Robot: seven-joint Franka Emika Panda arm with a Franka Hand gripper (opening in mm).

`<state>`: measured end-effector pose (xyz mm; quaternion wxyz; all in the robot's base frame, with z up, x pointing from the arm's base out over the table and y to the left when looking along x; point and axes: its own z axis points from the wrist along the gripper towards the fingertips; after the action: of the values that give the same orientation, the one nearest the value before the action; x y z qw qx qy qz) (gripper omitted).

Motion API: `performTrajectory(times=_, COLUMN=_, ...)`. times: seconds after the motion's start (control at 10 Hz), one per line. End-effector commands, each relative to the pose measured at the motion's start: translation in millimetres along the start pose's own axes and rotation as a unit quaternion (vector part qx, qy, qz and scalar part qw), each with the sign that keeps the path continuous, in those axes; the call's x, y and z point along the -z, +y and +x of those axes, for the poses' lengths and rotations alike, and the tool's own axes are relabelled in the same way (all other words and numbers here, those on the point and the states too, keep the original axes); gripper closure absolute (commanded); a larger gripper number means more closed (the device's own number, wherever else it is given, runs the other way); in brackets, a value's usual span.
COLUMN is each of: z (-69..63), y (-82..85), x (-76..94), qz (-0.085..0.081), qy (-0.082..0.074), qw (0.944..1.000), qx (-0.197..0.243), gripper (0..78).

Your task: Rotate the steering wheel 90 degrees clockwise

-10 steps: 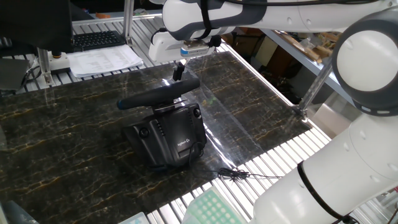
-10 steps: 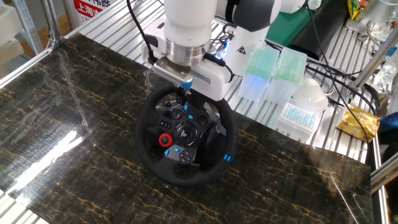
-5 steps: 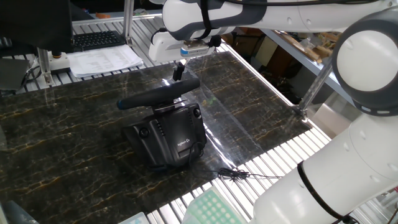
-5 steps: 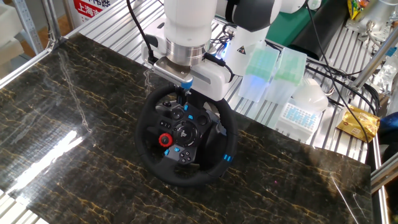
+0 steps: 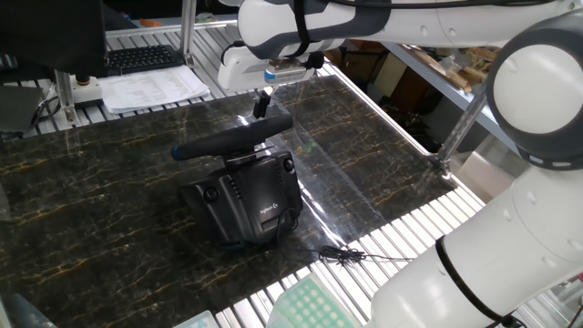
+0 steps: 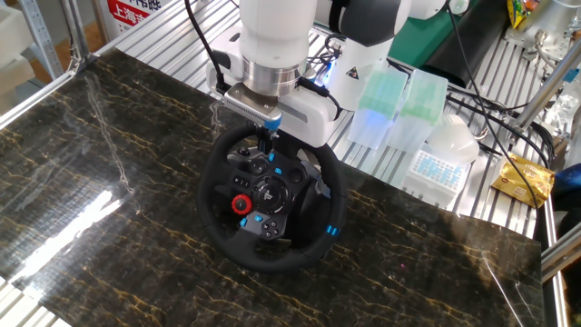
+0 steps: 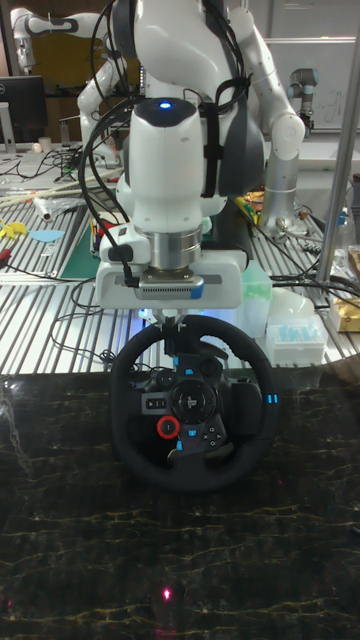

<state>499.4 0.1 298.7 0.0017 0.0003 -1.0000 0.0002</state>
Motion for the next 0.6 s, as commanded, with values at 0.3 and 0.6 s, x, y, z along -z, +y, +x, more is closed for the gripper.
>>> performTrajectory(times=0.3, z=0.0, y=0.0, x=0.1, qz=-0.016, qy=0.036, qw=0.9992, qx=-0.007, gripper=77.6)
performTrajectory(times=0.6, z=-0.3, y=-0.1, x=0.1, qz=-0.016, qy=0.037, qw=0.9992, qx=-0.007, gripper=77.6)
